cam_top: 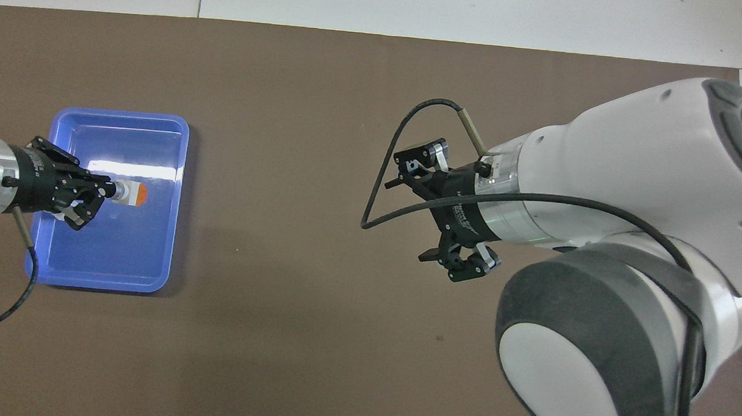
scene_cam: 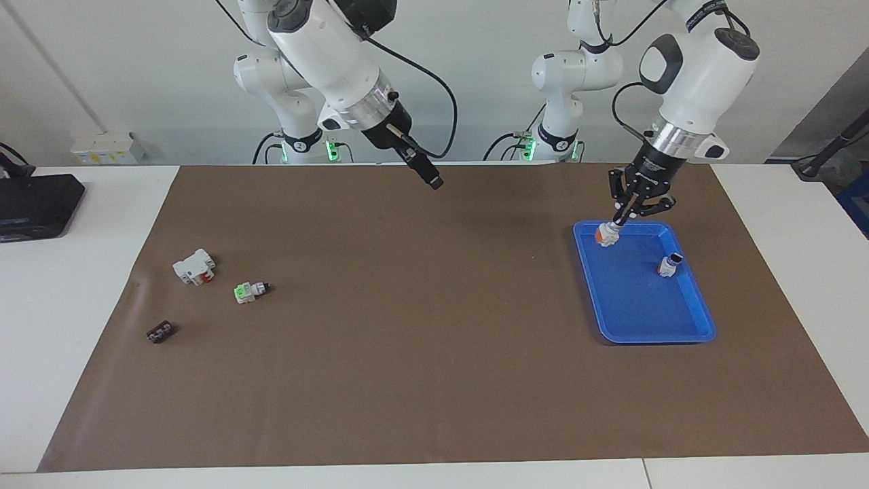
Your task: Turn and place switch with both arms
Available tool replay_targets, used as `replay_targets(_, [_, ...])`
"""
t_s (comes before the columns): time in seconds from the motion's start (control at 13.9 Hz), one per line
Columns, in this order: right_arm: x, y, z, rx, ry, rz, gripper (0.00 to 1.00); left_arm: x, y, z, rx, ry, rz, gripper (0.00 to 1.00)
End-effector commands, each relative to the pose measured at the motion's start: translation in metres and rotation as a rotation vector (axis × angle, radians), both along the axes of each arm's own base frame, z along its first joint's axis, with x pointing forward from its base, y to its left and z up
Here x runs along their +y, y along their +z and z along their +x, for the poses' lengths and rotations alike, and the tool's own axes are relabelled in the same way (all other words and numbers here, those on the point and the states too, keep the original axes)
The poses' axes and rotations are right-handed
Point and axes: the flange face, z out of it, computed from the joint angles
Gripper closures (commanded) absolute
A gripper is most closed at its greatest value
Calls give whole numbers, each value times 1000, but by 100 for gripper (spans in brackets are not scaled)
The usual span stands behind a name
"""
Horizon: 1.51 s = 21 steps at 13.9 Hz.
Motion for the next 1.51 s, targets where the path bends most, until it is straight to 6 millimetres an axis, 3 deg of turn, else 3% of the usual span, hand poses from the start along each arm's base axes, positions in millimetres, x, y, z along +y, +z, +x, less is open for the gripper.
replay_targets(0.0, [-37,-6,1,-89,221,-171,0,28,-27,-4,-60,-140,80,100])
replay_targets(0.14, [-67,-4,11,-159,355,-256,0,49,-60,1,-78,-204,109,100])
replay_targets(0.29, [-110,2,23,-202,436,-268,0,68,-91,6,-68,-260,145,100])
replay_targets(0.5, [-170,7,31,-222,540,-293,0,87,-115,-5,-76,-288,178,100])
replay_targets(0.58, [-184,9,33,-230,579,-334,0,87,-119,-8,-71,-347,186,95])
replay_targets(0.65, [-192,12,34,-237,612,-370,0,87,-119,-8,-69,-392,192,66])
replay_targets(0.72, [-199,13,35,-242,635,-383,0,86,-116,-6,-74,-418,196,47])
replay_targets(0.79, [-209,15,36,-244,641,-385,0,82,-110,-1,-87,-438,206,32])
replay_targets(0.86, [-212,18,34,-248,645,-389,0,78,-99,6,-104,-451,214,31])
replay_targets(0.94, [-215,20,34,-250,648,-389,0,68,-86,15,-115,-472,214,31])
replay_targets(1.15, [-222,26,29,-242,642,-392,0,4,-31,55,-143,-634,259,31])
replay_targets(1.44, [-233,28,26,-244,668,-392,0,-66,37,85,-137,-886,324,43])
